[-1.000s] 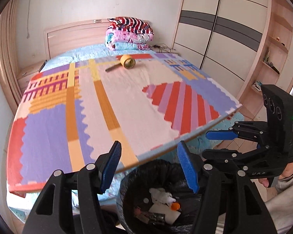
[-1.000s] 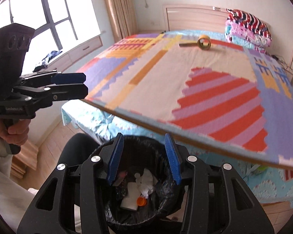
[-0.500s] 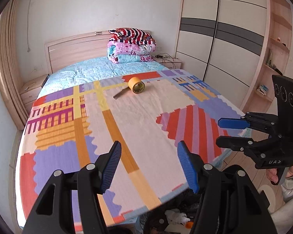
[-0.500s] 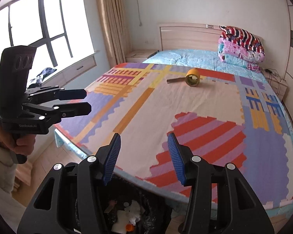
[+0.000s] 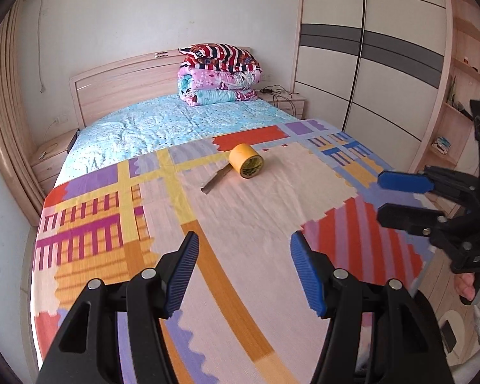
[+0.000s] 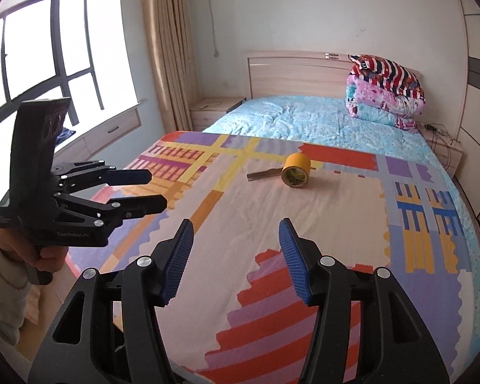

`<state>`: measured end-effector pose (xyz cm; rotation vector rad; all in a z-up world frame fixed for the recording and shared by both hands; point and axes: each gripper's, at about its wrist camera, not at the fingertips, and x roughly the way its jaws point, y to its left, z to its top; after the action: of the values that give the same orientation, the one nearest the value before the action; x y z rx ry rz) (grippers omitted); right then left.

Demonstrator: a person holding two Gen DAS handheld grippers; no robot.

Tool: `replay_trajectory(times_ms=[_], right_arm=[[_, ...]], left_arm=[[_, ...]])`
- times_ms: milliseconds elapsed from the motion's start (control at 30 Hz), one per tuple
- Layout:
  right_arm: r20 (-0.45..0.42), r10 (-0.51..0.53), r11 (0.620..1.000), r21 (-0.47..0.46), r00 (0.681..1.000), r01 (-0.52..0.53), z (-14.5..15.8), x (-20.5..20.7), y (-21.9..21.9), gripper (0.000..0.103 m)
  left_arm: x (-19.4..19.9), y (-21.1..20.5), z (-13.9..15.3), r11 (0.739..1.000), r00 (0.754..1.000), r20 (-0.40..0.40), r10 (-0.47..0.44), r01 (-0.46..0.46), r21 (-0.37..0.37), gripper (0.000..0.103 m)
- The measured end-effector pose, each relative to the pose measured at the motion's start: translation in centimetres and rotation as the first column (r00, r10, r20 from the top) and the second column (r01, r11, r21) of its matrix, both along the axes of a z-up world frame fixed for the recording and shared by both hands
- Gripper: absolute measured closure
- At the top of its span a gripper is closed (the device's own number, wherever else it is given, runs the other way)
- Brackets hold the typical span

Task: Collect trash
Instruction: 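Grasp the flat grey stick with the left tool while the right tool grasps the orange tape roll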

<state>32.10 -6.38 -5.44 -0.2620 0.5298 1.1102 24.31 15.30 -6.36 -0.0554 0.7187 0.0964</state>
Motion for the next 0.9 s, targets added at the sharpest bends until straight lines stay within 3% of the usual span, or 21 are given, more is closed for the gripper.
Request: replay_trajectory(times_ms=[67, 433, 600, 900], right_arm=[[-0.005, -0.010, 1.000, 0.010, 1.000, 0.010, 0.2, 0.8, 0.8, 0.040], [-0.013, -0.091, 0.995, -0.044, 0.996, 0.090, -0.8, 7.1, 6.4, 0.039], [-0.071, -0.116, 0.992, -0.061, 0.991, 0.112, -1.5, 10.5, 8.5, 0.039], [-0.094, -0.117, 0.987, -0.122, 0.989, 0.106, -3.6, 14.0, 12.3, 0.039]], left_arm=[[1.7, 1.0, -0.8, 1.000, 0.999, -0.025, 0.020, -0.019, 0.023, 0.046], [9.1, 5.2, -3.4, 1.000, 0.999, -0.046, -0.014, 0.014, -0.002, 0.046], [12.4, 7.0, -4.9, 0.999, 0.996, -0.089, -0.026, 0.023, -0.037, 0.046], [16.8, 8.9, -7.0, 0.995, 0.987, -0.160, -0.030, 0.014, -0.098, 0.048]])
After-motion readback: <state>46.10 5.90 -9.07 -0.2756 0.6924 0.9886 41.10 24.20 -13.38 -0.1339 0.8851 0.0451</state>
